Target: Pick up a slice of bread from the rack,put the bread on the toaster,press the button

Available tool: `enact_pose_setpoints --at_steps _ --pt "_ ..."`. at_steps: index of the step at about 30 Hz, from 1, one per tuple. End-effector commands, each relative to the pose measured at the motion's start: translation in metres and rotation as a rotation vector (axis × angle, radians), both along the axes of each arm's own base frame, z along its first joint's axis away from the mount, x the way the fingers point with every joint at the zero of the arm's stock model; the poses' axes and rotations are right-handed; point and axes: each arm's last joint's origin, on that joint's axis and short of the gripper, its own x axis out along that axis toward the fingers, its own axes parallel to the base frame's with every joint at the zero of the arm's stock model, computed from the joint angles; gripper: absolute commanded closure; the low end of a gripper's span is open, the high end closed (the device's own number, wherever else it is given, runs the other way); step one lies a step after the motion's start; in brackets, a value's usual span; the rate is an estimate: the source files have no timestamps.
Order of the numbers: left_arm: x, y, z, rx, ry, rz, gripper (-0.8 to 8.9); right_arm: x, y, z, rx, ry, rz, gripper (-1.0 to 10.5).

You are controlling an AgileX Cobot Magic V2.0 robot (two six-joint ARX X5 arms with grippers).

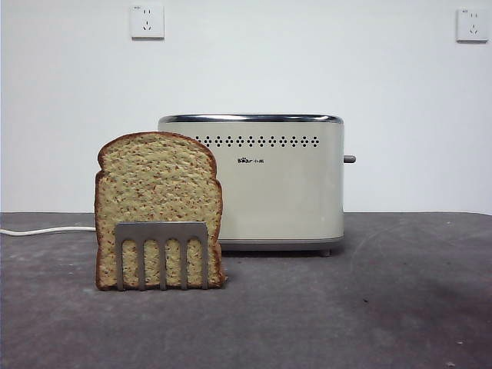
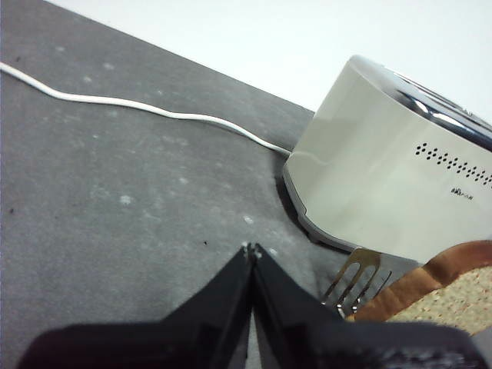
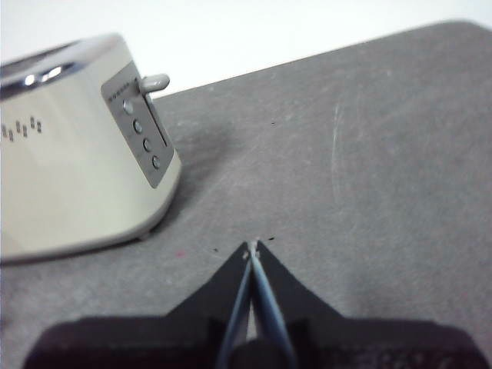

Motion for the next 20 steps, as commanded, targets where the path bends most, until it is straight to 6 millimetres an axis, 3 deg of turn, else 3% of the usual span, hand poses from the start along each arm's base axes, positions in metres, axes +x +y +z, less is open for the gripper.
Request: enact_pose_setpoints --at_steps 1,5,9,20 --pt "0.001 0.000 -0.004 -0.028 0.014 0.006 8.17 0.000 0.000 -0.004 0.068 0.022 -0.008 9.5" --pt "0.001 -0.001 0.000 -0.040 -0.023 -0.032 8.19 -0.001 0.002 0.002 0.103 0.011 0.038 9.6" --pt "-0.002 -0.003 0.017 -0.056 -0.086 -0.123 8.22 -0.003 0.001 0.022 0.153 -0.024 0.035 9.6" --pt "-0.019 -0.008 0.093 -0.035 -0.169 -0.241 8.22 -0.001 0.006 0.109 0.099 -0.033 0.205 9.6"
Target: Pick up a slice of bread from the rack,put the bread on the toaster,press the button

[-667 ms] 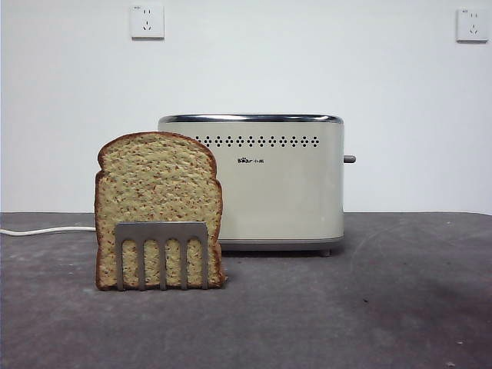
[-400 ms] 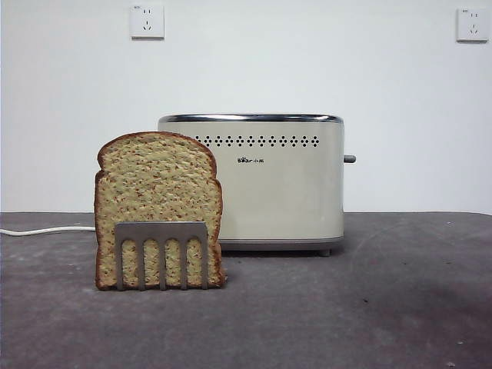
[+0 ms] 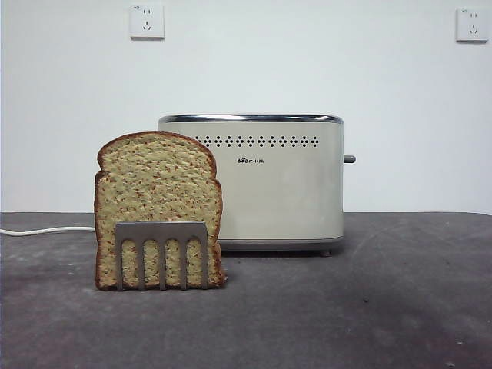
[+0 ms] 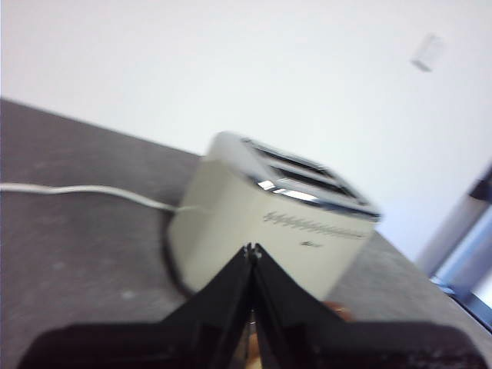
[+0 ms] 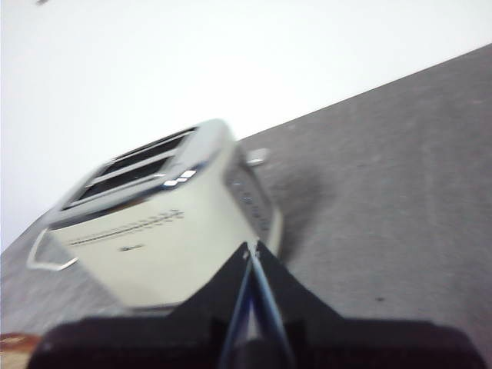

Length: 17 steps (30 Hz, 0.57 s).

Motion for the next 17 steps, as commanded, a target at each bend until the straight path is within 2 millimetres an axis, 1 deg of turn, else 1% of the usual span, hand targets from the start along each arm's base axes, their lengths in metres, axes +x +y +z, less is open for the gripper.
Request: enact_pose_setpoints --at_steps 1,5,9,13,17 --pt "-0.001 -0.001 0.020 0.017 -0.013 -0.059 8.22 0.003 0.002 0.026 -0.072 0.003 0.073 9.6" --pt "0.001 -0.004 0.048 0.062 -0.012 -0.170 8.22 0.008 0.005 0.061 -0.184 0.060 0.192 9.6" --pt "0.007 -0.006 0.072 0.156 0.010 -0.294 8.22 0.013 0.007 0.094 -0.312 0.131 0.307 9.6" --pt "0.008 -0.008 0.093 0.261 0.009 -0.424 8.22 0.017 0.008 0.123 -0.393 0.192 0.371 9.6" --pt "0.006 -0.010 0.112 0.375 0.015 -0.501 8.22 0.019 0.009 0.144 -0.442 0.236 0.407 9.6"
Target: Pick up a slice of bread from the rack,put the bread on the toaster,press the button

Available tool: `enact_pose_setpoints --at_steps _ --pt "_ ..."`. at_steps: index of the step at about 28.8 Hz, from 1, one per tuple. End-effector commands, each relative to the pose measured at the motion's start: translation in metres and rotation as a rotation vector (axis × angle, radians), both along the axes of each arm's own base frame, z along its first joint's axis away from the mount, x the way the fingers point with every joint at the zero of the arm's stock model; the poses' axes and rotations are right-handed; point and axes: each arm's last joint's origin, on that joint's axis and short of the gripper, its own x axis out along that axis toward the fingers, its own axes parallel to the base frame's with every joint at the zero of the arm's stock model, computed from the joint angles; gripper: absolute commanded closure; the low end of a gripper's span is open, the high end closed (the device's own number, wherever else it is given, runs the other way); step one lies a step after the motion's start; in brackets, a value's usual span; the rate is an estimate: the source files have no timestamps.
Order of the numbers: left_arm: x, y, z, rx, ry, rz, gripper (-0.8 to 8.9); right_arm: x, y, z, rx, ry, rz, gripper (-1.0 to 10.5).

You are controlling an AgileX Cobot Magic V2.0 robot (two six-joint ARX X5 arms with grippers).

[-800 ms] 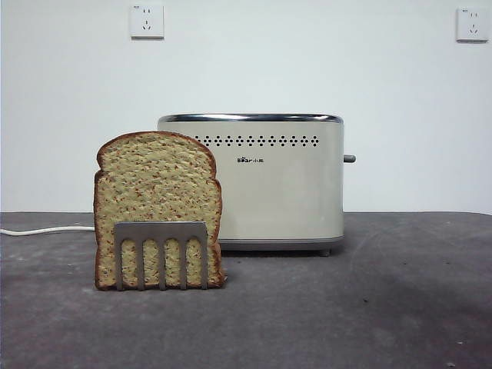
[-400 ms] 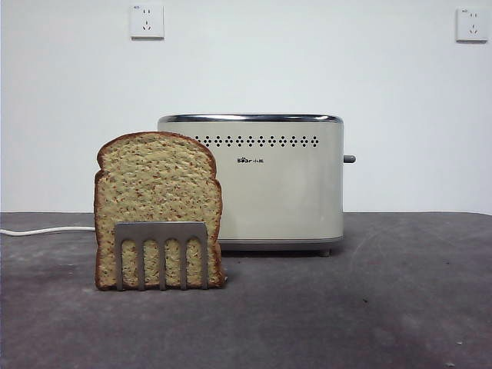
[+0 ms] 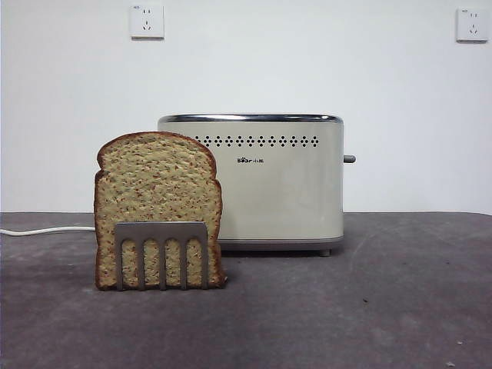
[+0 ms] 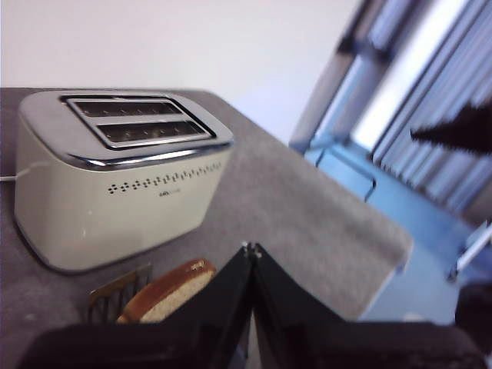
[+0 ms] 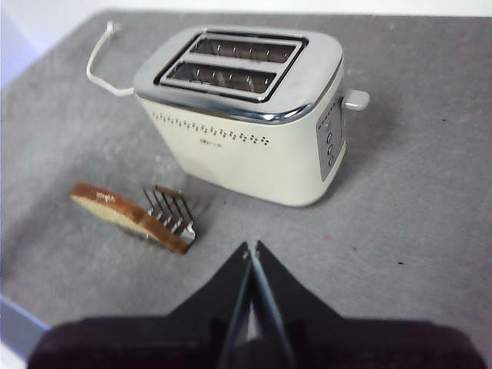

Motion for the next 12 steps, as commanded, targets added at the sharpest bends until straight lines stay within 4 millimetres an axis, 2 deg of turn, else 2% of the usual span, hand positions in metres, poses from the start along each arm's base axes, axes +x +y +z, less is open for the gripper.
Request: enact_pose_setpoints --at_steps 1,7,10,11,12 --pt "-0.004 -0.002 0.014 0.152 -0.104 -0.083 8.22 -0.001 0.001 0.014 -0.059 -0.016 0.050 9.6" --pt "-0.011 -0.005 0.036 0.292 -0.104 -0.129 8.22 0.001 0.003 0.021 -0.062 0.015 0.067 9.6" --pt "-0.012 -0.007 0.039 0.309 -0.103 -0.128 7.96 0.000 0.003 0.020 -0.069 0.017 0.072 9.6" --pt "-0.012 -0.007 0.039 0.311 -0.106 -0.130 6.74 0.000 0.003 0.020 -0.069 0.016 0.072 9.6" --pt "-0.011 -0.007 0.039 0.323 -0.111 -0.120 4.43 0.000 0.003 0.020 -0.069 0.016 0.072 9.6"
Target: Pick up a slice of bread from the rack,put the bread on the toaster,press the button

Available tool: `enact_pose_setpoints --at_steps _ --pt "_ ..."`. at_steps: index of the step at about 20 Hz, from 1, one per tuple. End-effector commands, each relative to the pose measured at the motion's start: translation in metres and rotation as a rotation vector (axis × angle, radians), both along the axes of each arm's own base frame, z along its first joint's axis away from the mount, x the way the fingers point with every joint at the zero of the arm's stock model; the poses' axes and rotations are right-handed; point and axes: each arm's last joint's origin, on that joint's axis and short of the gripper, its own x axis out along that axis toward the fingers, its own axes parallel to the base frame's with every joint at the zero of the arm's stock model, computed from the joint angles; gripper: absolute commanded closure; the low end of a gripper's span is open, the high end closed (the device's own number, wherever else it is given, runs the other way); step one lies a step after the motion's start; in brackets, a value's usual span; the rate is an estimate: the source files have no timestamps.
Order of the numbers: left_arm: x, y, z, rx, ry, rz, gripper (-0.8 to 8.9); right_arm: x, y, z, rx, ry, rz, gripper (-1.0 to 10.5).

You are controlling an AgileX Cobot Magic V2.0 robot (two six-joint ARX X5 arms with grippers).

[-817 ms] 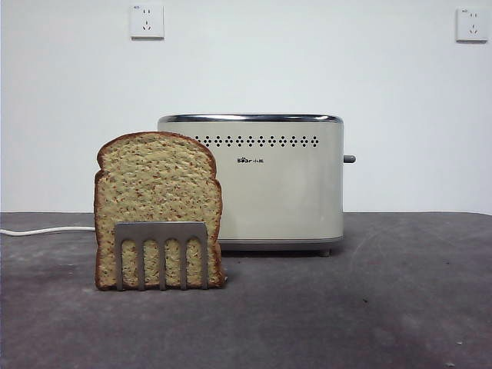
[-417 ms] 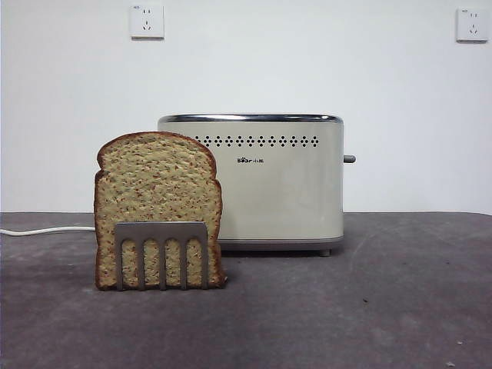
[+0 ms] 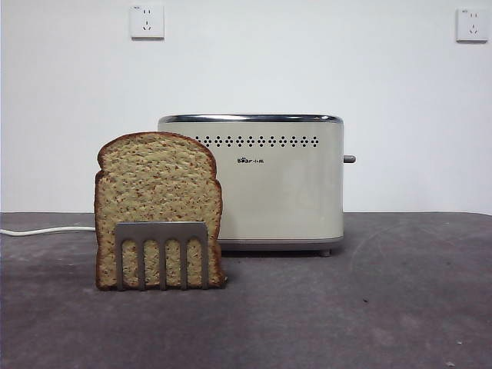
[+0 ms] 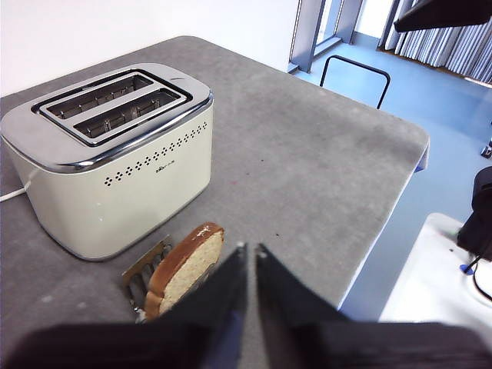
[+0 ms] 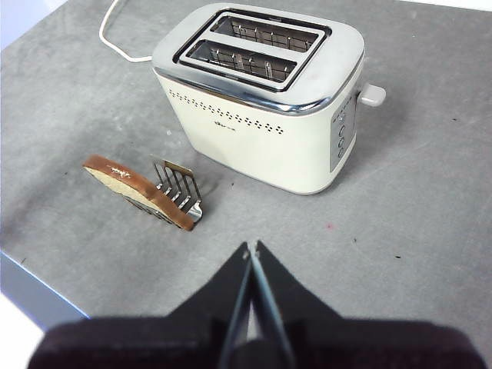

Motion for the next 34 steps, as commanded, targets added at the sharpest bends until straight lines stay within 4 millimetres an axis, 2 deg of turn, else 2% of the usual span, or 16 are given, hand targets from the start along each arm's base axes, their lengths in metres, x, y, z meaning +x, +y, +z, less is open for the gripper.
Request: enact_pose_setpoints --at_steps 1,2,7,11,14,17,21,27,28,30,32,34 --pt "0.001 -0.001 0.001 0.037 -0.034 0.009 2.57 -0.001 0.000 0.000 -0.004 -0.010 0.009 9.6" --pt "0.004 -0.002 0.001 0.054 -0.035 0.019 1.83 -0.001 0.000 0.000 -0.003 -0.010 0.010 9.6" --pt "0.033 -0.017 -0.001 0.131 0.034 -0.050 1.85 0.001 0.002 0.000 0.026 -0.001 0.053 9.6" --pt "0.070 -0.045 0.001 0.267 0.064 -0.139 1.85 0.003 0.002 -0.001 0.024 0.017 0.053 9.6" --pt "0.095 -0.075 -0.003 0.408 0.048 -0.210 1.85 0.008 0.003 -0.003 0.023 0.036 0.053 9.6" --pt "0.117 -0.102 -0.019 0.565 0.036 -0.258 1.85 0.012 0.003 -0.005 0.022 0.053 0.054 9.6" --pt "0.146 -0.133 -0.054 0.719 0.057 -0.319 1.85 0.013 0.003 -0.005 0.021 0.058 0.053 9.6" --pt "0.168 -0.151 -0.088 0.779 0.139 -0.373 1.92 0.013 0.003 -0.005 0.016 0.054 0.057 9.6" --pt "0.170 -0.152 -0.091 0.784 0.148 -0.377 2.25 0.013 0.003 -0.005 0.016 0.054 0.057 9.6" --pt "0.172 -0.154 -0.096 0.794 0.158 -0.387 3.97 0.013 0.003 -0.005 0.016 0.054 0.058 9.6" --pt "0.173 -0.155 -0.097 0.797 0.154 -0.394 5.17 0.013 0.003 -0.005 0.016 0.054 0.058 9.6" --pt "0.174 -0.155 -0.097 0.796 0.151 -0.394 6.77 0.013 0.003 -0.005 0.016 0.054 0.058 9.6"
